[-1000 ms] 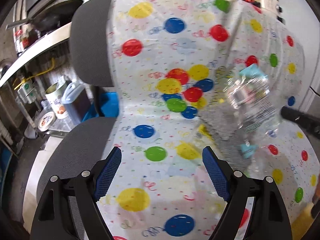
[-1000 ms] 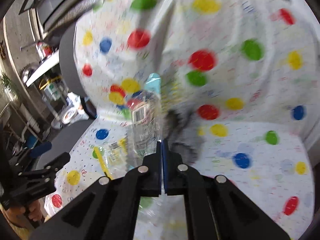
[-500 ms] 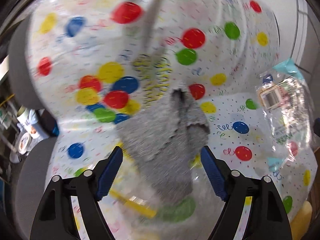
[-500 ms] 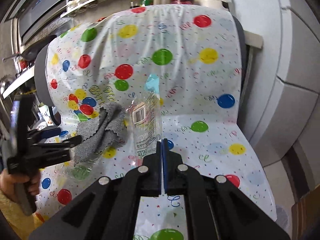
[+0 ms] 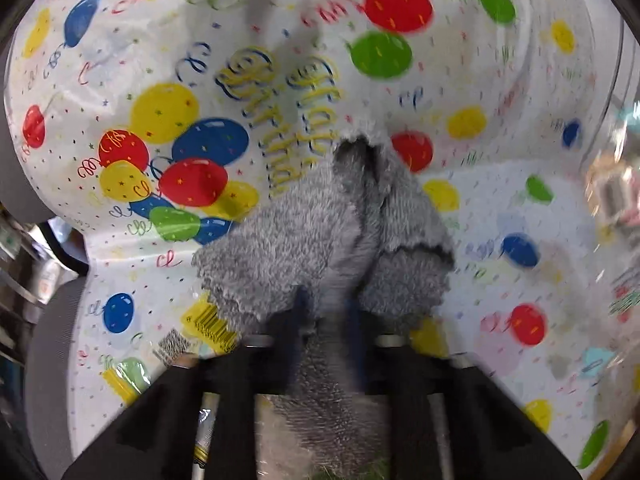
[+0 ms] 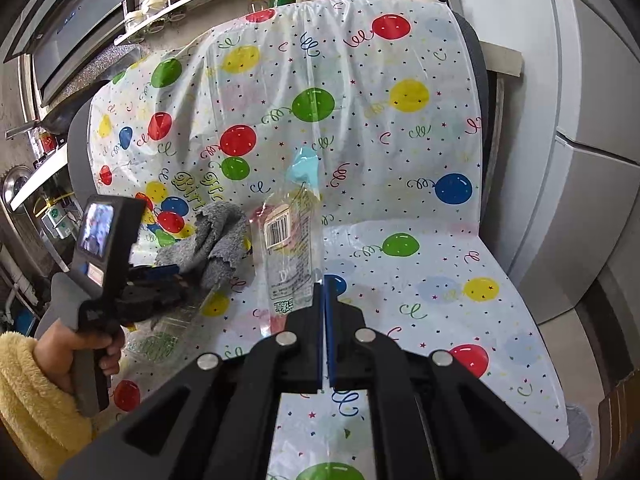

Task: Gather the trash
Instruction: 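Carry cloth and bottle to the wastebasket and open both tools over it, then move both tools back to the chair and grasp the yellow-labelled package with left tool, then grasp the clear plastic wrap with right tool while left tool holds the package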

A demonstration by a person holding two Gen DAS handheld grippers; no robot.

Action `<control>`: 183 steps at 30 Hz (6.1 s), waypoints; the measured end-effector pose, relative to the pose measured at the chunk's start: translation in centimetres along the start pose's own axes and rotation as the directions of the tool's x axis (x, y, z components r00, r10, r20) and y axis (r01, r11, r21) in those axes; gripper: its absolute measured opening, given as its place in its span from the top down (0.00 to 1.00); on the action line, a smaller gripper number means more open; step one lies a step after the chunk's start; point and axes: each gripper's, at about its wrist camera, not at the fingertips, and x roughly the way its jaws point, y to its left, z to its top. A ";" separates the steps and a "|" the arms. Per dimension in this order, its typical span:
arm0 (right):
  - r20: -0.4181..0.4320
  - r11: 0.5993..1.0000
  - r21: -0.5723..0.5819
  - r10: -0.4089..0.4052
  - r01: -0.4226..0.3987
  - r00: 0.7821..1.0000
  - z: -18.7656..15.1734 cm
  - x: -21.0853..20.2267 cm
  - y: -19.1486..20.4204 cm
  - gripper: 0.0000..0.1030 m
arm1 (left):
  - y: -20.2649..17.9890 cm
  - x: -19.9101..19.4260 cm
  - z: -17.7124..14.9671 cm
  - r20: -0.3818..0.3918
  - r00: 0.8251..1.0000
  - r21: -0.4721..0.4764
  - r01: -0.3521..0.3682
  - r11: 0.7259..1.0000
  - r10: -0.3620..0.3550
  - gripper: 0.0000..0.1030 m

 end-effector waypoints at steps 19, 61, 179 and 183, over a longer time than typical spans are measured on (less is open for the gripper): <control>0.089 0.993 0.103 -0.068 0.059 0.994 -0.5 -7.6 -3.7 0.98 | -2.6 -20.0 -1.4 0.397 0.898 0.003 0.208 0.978 -0.192 0.95; -0.324 0.648 0.496 -0.479 0.577 0.816 -24.9 -17.3 -31.5 0.97 | -44.7 -10.8 -16.2 -0.168 0.749 0.454 0.635 0.625 -0.641 0.63; -0.187 0.995 0.038 0.098 -0.092 0.977 1.2 9.9 9.5 0.94 | 12.4 -16.0 -8.7 0.422 0.907 -0.258 0.119 0.959 0.001 0.98; -0.122 0.997 0.044 0.070 -0.065 0.990 1.2 5.0 6.8 0.94 | 10.4 -18.3 -8.6 0.465 0.883 -0.228 0.194 0.954 -0.068 0.98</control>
